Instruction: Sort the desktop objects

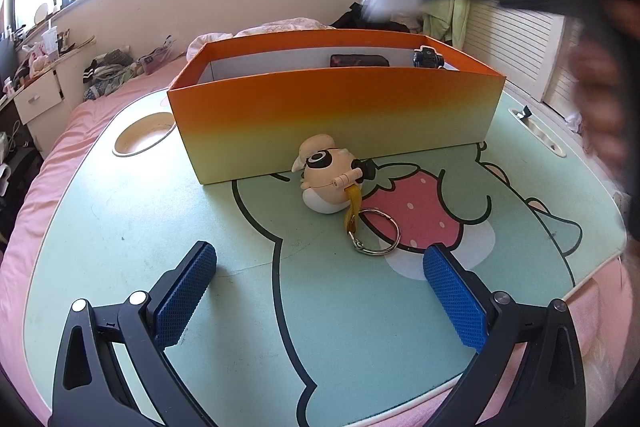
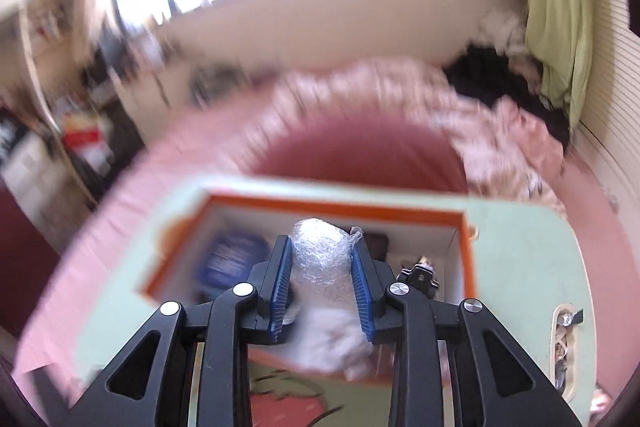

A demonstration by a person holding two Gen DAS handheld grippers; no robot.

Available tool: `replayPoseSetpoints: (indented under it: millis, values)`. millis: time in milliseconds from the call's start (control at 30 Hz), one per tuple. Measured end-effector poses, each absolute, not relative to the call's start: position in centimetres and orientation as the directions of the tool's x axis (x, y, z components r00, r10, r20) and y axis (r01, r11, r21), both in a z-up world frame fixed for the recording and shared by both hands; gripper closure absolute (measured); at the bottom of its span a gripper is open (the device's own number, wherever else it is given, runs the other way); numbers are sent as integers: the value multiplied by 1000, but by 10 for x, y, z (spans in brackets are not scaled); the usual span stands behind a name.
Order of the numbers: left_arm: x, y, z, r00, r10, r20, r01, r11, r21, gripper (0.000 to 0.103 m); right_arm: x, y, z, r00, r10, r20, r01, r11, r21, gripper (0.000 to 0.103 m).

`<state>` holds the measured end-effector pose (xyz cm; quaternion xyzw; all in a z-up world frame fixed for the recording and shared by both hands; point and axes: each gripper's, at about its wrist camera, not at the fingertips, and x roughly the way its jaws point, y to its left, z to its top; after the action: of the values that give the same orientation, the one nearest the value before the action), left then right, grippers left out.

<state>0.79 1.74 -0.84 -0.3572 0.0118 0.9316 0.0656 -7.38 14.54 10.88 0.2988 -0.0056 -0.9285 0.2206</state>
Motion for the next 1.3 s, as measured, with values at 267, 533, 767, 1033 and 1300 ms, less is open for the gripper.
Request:
replayPoseSetpoints:
  millis: [267, 533, 767, 1033, 1300]
  values:
    - [12, 23, -8, -737, 113, -667, -130, -991, -24, 0, -18, 172, 53, -625, -378, -683, 427, -898, 106, 74]
    - [12, 23, -8, -737, 113, -666, -131, -991, -24, 0, -32, 191, 28, -675, -432, -598, 353, -901, 252, 34]
    - [12, 23, -9, -737, 114, -666, -131, -991, -24, 0, 16, 191, 11, -697, -322, -641, 375, -925, 57, 19]
    - [9, 25, -10, -737, 111, -667, -131, -991, -21, 0, 15, 177, -7, -700, -238, -674, 369, -928, -55, 0]
    - [10, 24, -10, -739, 110, -665, -130, -991, -21, 0, 17, 178, -8, -701, -239, -671, 368, -928, -54, 0]
